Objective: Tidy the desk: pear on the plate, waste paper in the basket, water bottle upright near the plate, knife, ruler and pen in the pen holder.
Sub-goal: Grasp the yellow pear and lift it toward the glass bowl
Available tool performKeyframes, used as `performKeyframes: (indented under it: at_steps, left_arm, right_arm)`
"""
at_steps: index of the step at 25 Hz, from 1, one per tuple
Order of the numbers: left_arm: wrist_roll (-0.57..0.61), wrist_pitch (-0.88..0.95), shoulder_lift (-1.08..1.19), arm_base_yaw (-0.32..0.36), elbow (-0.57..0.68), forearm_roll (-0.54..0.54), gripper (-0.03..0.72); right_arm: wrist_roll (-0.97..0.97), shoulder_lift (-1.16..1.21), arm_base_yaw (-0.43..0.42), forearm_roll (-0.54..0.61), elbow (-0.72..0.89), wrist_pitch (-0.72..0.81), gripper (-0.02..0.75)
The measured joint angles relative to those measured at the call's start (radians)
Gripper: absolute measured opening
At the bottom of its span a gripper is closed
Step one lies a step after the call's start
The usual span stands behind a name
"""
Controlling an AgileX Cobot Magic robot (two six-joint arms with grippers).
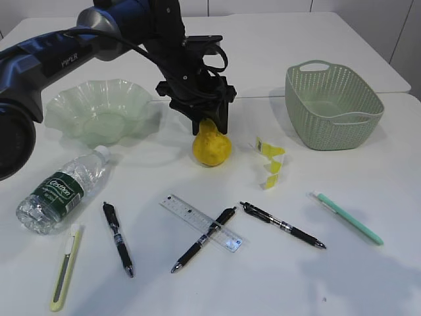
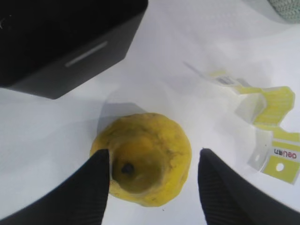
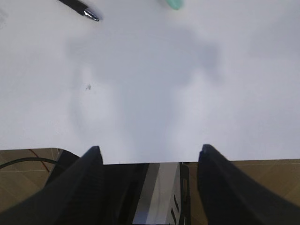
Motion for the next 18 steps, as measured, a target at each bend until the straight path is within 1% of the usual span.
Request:
performKeyframes:
  at_steps: [18]
  left_arm:
    - [-0.002, -0.002, 0.026, 0.000, -0.002, -0.005, 0.424]
  right_arm:
    - [0.000, 0.000, 0.000, 0.000, 0.000, -0.002, 0.496]
